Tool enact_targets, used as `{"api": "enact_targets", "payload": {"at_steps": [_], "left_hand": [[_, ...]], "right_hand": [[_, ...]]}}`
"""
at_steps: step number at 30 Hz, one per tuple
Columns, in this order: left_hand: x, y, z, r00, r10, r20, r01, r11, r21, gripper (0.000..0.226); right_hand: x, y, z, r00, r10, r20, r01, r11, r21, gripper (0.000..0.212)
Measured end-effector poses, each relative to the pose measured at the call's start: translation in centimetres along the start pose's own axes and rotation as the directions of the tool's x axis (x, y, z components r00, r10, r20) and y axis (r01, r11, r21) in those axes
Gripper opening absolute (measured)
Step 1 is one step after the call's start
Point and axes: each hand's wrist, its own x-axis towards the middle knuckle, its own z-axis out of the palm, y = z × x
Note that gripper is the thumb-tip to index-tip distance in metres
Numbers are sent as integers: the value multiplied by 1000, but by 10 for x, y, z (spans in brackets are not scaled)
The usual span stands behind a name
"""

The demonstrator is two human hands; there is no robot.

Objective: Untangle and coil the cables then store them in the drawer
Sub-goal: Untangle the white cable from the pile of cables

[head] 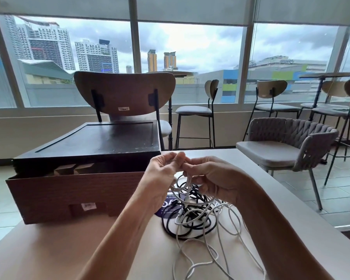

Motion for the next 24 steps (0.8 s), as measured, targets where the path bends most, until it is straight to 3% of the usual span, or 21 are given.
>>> {"api": "enact_targets", "payload": {"at_steps": [5, 8, 12, 15, 18, 21, 24], "left_hand": [[4, -2, -1, 986, -168, 12, 168, 970, -177, 23], [6, -3, 0, 980, -198, -26, 187, 956, -225, 22], [9, -6, 1, 980, -172, -97, 138, 947, -290, 21], [9, -8, 3, 980, -139, -144, 90, 949, -301, 21], [8, -8, 2, 978, -126, -166, 70, 950, -304, 20], [8, -7, 1, 978, -117, -173, 62, 953, -297, 19], [8, -4, 0, 981, -115, -157, 61, 947, -314, 17]], "right_hand": [[4, 5, -3, 1000, 23, 17, -24, 998, 51, 23], [5, 5, -1, 998, 2, -69, 5, 995, 99, 25], [4, 5, 3, 962, -130, -241, 113, 990, -85, 29], [-1, 3, -1, 948, -252, -196, 206, 951, -229, 25], [-4, 1, -5, 929, -354, -108, 312, 906, -285, 37], [4, 5, -3, 857, -514, -38, 416, 734, -537, 26], [12, 11, 0, 788, -611, -79, 484, 693, -535, 18]]}}
